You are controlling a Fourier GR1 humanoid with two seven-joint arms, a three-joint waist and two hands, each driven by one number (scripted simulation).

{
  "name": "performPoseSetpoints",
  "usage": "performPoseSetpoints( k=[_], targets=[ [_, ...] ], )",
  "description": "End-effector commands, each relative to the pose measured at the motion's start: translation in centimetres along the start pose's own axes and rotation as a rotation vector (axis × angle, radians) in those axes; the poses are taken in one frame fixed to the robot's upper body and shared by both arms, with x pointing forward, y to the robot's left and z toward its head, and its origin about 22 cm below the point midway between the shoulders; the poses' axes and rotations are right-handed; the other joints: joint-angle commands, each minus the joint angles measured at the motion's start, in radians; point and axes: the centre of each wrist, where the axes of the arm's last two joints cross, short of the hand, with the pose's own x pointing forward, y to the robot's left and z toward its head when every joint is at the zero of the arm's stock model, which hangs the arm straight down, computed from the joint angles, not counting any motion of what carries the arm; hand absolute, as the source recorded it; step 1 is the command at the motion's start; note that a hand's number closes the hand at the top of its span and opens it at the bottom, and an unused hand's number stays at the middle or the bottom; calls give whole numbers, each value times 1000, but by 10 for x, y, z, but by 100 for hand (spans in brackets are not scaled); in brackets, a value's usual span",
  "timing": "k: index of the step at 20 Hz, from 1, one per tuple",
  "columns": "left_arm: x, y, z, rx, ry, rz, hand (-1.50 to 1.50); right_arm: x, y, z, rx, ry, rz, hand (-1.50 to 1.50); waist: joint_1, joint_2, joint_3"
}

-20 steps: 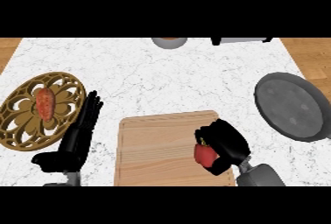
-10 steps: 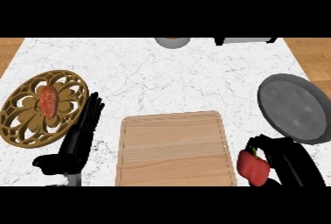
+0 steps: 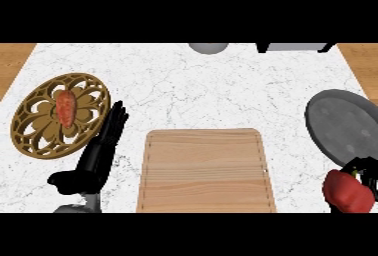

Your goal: Pick the bell pepper from the cutting board and place it in the pan

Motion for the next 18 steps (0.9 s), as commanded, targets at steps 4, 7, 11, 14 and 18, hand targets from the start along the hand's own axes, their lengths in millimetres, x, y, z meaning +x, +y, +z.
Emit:
performPoseSetpoints(
  k=[4, 7, 11, 14, 18],
  targets=[
    [2, -7, 11, -33, -2, 11, 0, -66, -37, -51, -170, 59, 30, 150, 24, 3, 1],
    [5, -1, -12, -21, -9, -7, 0, -85, -31, -61, -238, 28, 150, 150, 23, 7, 1],
    [-7, 1, 0, -44, 3, -2, 0, -117, -38, -92, -362, 57, 132, 150, 32, 8, 2],
    [9, -3, -8, -14, -15, 7, 0, -135, -33, -110, -389, 72, 62, 150, 29, 6, 1],
    [1, -2, -20, -33, -10, 3, 0, -154, -20, -134, -374, 48, 56, 150, 26, 7, 1]
  ],
)
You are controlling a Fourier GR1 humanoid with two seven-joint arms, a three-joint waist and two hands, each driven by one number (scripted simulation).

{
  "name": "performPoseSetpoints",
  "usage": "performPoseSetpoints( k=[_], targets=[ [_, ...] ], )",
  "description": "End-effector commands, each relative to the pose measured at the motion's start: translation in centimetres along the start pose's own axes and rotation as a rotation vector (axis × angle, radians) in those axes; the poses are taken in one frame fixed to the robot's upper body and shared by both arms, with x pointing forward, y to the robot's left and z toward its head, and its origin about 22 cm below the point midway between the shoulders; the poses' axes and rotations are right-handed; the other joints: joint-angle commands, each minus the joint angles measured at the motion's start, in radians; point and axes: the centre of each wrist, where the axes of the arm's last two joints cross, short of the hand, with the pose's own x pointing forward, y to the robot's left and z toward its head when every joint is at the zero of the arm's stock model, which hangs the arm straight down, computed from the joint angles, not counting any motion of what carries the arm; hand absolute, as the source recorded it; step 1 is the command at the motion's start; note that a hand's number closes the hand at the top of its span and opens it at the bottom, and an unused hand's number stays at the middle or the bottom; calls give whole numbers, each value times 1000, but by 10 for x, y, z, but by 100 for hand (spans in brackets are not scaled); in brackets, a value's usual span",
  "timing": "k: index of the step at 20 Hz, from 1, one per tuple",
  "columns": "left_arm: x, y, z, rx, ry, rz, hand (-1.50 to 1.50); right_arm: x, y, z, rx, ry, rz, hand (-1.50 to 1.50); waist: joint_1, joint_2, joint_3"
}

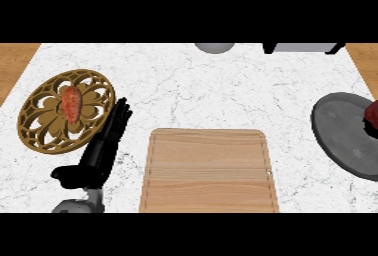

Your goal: Pick the bell pepper from the cutting board and place it in the pan

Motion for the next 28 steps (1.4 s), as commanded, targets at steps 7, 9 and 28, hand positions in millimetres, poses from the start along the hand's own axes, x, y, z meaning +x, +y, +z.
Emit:
performPoseSetpoints(
  k=[7, 9, 28],
  targets=[
    [12, -14, -12, -31, -27, 0, 0, -45, 5, -28, 242, 206, 80, -150, 32, 14, 2],
    [0, -15, -3, -35, -26, 3, 0, -48, 17, -17, 399, 176, 186, -150, 48, 19, 1],
    [-3, -14, -9, -13, 0, 5, 0, -51, 9, -42, 255, 191, -491, -150, 7, 8, 2]
  ],
)
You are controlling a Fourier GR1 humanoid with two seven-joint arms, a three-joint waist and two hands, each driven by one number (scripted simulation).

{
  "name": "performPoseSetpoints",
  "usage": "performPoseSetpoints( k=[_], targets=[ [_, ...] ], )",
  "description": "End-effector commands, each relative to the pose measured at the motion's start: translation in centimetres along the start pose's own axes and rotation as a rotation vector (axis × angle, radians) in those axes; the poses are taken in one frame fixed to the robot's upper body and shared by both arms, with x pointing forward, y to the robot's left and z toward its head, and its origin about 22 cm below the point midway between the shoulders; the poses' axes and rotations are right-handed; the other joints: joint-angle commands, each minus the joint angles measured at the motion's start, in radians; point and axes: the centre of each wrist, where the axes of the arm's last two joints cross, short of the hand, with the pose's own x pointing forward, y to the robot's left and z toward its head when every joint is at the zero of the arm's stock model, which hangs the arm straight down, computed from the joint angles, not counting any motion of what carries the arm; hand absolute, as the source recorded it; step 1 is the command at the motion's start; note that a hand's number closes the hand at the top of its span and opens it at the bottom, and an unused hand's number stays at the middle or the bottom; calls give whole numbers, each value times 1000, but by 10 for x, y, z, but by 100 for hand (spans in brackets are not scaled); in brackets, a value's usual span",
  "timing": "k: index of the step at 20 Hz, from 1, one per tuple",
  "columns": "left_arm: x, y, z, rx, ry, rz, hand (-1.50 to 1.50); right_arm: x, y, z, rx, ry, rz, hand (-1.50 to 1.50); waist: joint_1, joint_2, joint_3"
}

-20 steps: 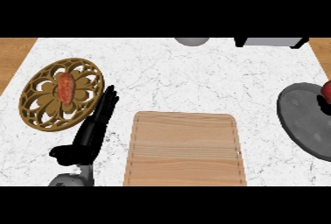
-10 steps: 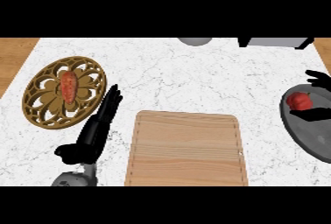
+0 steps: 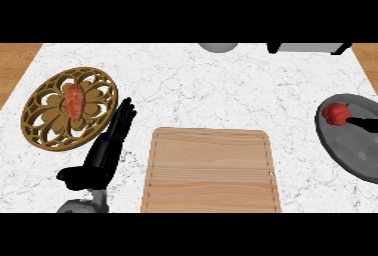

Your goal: Pick the bell pepper from the cutting board and place it in the pan

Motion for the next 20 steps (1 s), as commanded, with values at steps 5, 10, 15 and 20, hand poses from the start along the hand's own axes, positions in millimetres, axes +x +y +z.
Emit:
performPoseSetpoints(
  k=[5, 10, 15, 20],
  targets=[
    [-18, 5, 11, 16, 1, -19, 0, -19, -79, 39, 35, -18, -246, -150, -15, -2, 0],
    [5, 11, 7, 11, -12, 3, 0, -34, -107, 72, 163, -21, -320, -150, -10, -3, 2],
    [5, 12, 7, 21, -2, 15, 0, -44, -117, 94, 219, -61, -347, -150, -29, -10, 1],
    [-7, 7, 4, 25, -1, -10, 0, -37, -129, 93, 219, -89, -304, -150, -28, -7, 1]
  ],
)
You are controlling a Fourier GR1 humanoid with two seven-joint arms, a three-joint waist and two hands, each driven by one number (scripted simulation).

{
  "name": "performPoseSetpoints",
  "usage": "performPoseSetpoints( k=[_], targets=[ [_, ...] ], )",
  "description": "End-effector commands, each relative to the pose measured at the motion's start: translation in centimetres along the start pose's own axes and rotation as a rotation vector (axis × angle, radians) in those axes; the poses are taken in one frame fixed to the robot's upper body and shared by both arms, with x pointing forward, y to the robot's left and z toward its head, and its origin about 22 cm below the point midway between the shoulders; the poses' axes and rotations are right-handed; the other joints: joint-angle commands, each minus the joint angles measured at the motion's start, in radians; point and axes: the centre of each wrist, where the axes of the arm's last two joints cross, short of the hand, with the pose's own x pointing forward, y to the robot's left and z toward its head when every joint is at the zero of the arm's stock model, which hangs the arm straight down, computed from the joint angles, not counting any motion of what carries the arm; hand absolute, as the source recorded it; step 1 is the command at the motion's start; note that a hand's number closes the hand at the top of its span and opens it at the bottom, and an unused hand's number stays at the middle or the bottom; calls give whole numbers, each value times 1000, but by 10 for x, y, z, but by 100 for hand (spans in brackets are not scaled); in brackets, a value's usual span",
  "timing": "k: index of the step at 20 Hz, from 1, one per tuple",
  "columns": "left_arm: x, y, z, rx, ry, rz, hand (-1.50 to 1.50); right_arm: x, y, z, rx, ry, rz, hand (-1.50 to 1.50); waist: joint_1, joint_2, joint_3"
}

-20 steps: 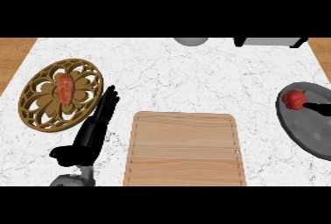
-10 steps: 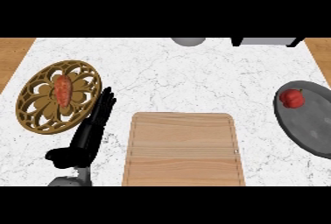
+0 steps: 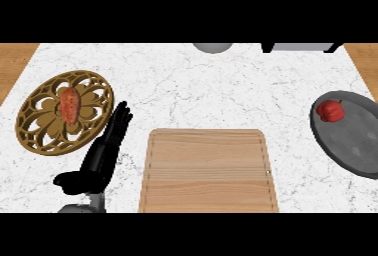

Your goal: Pick the bell pepper from the cutting board and place it in the pan

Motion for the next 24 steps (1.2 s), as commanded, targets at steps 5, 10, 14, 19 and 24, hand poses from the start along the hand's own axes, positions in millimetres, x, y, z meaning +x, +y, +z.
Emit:
performPoseSetpoints(
  k=[5, 10, 14, 19, 24],
  targets=[
    [3, -5, -16, 1, 15, 6, 0, -7, 0, 11, 119, -153, -101, -150, -3, 0, -1],
    [-7, 5, 7, -10, 3, 4, 0, -10, -19, 39, 105, -139, -74, -150, -1, -2, -1],
    [-8, 10, 0, 2, 14, 6, 0, -20, -16, 52, 110, -122, -35, -150, -4, -3, -2],
    [-1, 10, 11, -15, 30, 12, 0, -18, -19, 53, 108, -108, -9, -150, 9, -3, 0],
    [-1, 17, -4, 1, -6, 4, 0, -12, -31, 60, 74, -171, 73, -150, -1, -1, 0]
  ],
)
